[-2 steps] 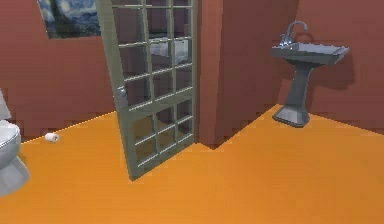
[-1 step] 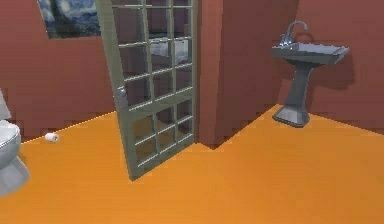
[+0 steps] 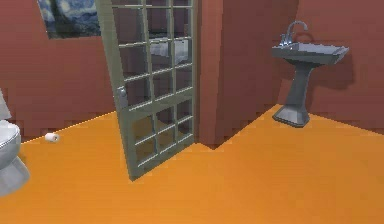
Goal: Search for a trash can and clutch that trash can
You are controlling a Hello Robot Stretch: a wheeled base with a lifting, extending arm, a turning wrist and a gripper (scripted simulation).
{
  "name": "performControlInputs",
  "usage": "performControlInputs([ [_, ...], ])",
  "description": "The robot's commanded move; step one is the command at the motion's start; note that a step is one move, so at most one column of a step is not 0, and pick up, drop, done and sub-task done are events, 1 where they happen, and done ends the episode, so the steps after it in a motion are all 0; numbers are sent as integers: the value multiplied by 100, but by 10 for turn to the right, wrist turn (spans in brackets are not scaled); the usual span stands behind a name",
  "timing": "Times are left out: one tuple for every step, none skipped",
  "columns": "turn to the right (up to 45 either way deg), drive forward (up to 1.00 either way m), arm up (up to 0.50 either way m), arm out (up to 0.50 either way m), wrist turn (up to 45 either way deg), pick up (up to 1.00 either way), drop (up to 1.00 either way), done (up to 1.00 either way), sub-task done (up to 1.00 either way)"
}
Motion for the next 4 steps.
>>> performControlInputs([
  [0, 0, -30, 0, 0, 0, 0, 0, 0],
  [0, 0, 0, 0, 0, 100, 0, 0, 0],
  [0, 0, 10, 0, 0, 0, 0, 0, 0],
  [0, 0, 0, 0, 0, 0, 0, 100, 0],
])
